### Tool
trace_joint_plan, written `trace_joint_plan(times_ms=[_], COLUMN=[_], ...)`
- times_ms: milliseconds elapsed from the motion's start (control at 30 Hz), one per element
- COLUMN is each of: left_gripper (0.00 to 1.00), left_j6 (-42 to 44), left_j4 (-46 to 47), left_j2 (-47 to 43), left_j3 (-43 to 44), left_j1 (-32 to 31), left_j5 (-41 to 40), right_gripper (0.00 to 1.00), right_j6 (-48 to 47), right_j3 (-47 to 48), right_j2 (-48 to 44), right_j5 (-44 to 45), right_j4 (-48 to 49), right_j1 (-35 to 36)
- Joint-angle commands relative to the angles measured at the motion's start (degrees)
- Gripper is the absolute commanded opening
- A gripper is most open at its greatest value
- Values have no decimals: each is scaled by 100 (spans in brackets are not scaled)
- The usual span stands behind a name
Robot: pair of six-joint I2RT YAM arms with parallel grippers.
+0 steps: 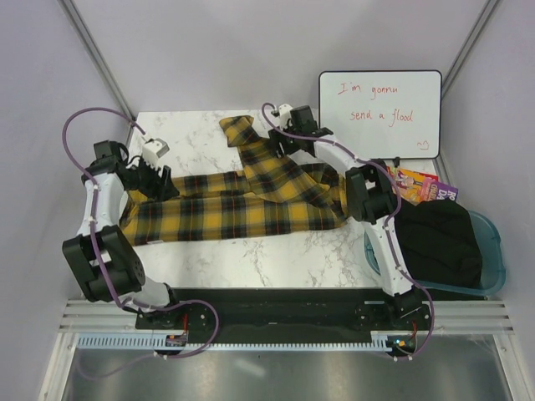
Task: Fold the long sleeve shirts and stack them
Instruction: Fold the shirt
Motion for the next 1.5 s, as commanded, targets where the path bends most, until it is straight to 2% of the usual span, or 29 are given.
trace_joint_plan(times_ms=[0, 33, 67, 233, 367, 667, 733, 767, 800, 833, 867, 900, 1033, 1067, 1200, 1233, 1333, 1367, 1467], left_gripper=[71, 71, 71, 72, 72, 73, 73, 73, 73, 73, 73, 74, 74, 88, 90, 89, 89, 89, 88], left_j6=[-629, -673, -735, -911, -972, -1201, -1236, -1280, -1298, -1315, -1402, -1456, -1772, -1920, -2229, -2290, -2326, -2309, -2309], left_j4=[73, 82, 82, 126, 187, 223, 223, 231, 223, 231, 231, 223, 231, 240, 223, 223, 187, 187, 179], left_j2=[414, 467, 520, 626, 538, 380, 397, 441, 459, 476, 494, 546, 547, 529, 371, 275, 56, 11, -86], left_j3=[607, 765, 845, 1047, 1021, 1030, 1074, 1074, 1126, 1153, 1188, 1267, 1417, 1425, 1181, 1075, 618, 399, 82], left_j1=[3, -6, -6, -6, -15, -6, -6, -6, -15, -6, -6, -6, 3, 12, 222, 284, 512, 643, 977], left_j5=[588, 623, 667, 694, 475, 421, 421, 421, 421, 413, 412, 404, 351, 351, 728, 955, 1080, 1098, 1212], right_gripper=[79, 85, 86, 88, 85, 79, 72, 65, 45, 36, 22, 0, 0, 0, 0, 0, 0, 0, 0], right_j6=[531, 758, 961, 2093, 2912, 3318, 3327, 3318, 3301, 3257, 3205, 3004, 2283, 1959, 45, -969, -2520, -2753, -3167], right_j3=[10, 185, 282, 819, 889, 1303, 1285, 1276, 1302, 1364, 1382, 1356, 706, 609, -118, -260, -1077, -1314, -2115], right_j2=[-500, -429, -324, 415, 793, 1505, 1540, 1532, 1523, 1488, 1366, 1252, 242, -213, -1296, -1464, -2027, -2176, -2239], right_j5=[-598, -643, -661, -915, -898, -678, -827, -915, -1142, -1240, -1310, -1433, -1618, -1654, -1637, -1523, -567, 141, 1163], right_j4=[1420, 1535, 1788, 2668, 3591, 3725, 3785, 3821, 3856, 3874, 3865, 3830, 3568, 3357, 1882, 1026, -88, -229, -582], right_j1=[-43, -43, -43, -43, -34, 115, 133, 150, 159, 159, 185, 185, 264, 351, 861, 1019, 2070, 2301, 3163])
